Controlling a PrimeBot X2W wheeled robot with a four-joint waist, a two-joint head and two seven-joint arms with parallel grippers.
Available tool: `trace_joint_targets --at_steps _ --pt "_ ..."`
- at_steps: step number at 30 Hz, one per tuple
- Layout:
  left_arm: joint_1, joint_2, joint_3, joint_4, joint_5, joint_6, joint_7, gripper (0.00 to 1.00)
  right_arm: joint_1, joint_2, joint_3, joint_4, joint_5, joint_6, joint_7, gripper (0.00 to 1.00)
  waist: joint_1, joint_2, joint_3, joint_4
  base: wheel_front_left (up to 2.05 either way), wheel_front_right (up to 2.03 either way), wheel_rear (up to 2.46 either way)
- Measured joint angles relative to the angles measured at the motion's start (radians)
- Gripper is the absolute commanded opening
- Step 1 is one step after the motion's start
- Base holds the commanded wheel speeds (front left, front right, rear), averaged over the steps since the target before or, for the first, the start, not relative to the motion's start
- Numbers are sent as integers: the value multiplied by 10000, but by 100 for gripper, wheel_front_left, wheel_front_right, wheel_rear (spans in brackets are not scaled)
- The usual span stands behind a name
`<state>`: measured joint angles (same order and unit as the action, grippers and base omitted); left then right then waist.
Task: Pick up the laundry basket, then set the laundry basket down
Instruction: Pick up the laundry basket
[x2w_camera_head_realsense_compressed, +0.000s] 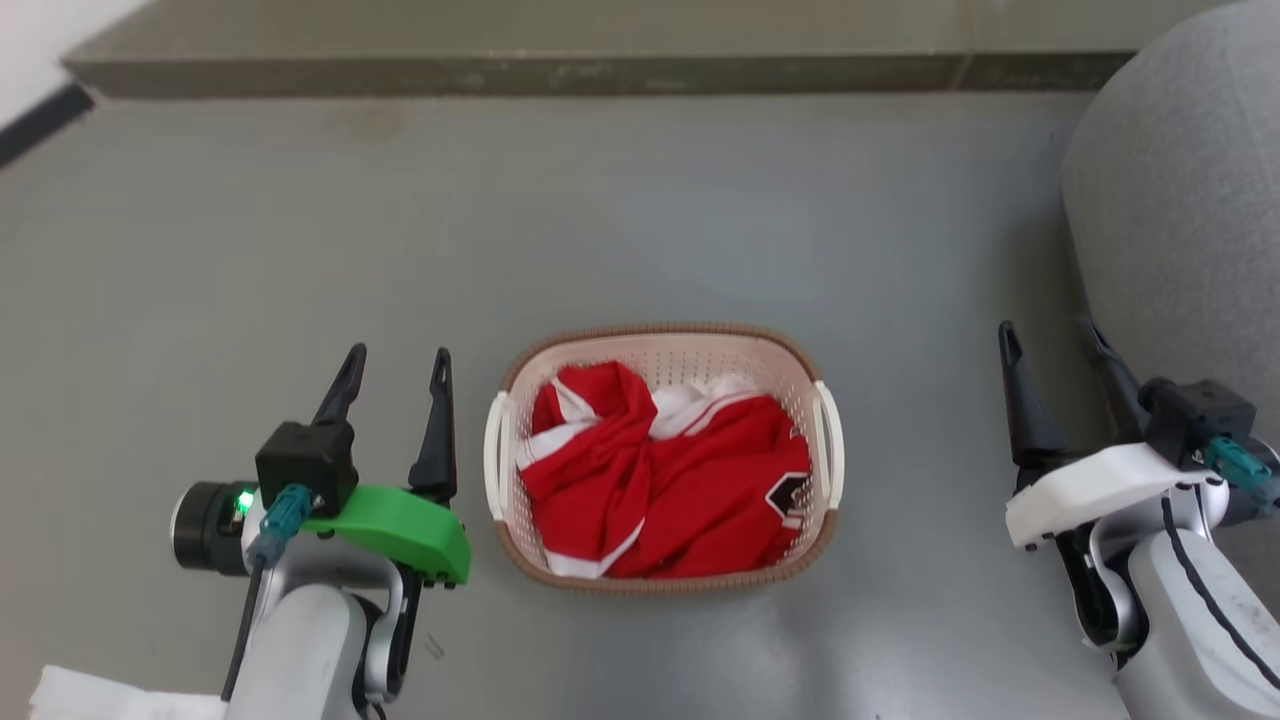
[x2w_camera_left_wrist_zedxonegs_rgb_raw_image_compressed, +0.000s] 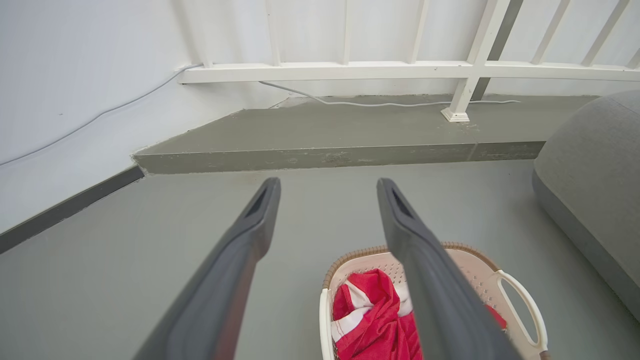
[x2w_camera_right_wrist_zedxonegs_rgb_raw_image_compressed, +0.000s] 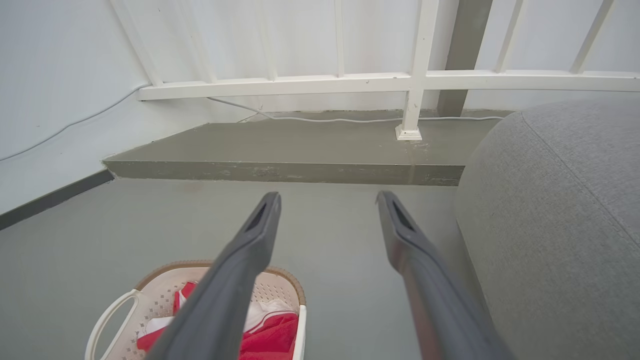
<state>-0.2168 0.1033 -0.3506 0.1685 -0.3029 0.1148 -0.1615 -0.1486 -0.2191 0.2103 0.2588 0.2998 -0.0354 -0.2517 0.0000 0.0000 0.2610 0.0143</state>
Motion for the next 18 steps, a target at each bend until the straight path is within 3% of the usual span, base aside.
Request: trace_joint_targets --at_steps 18 --pt "-1875 -221 -19 520 -36 -115 159 100 -1953 228 222 550 4 295 0 100 1 0 2658 -93 0 0 0"
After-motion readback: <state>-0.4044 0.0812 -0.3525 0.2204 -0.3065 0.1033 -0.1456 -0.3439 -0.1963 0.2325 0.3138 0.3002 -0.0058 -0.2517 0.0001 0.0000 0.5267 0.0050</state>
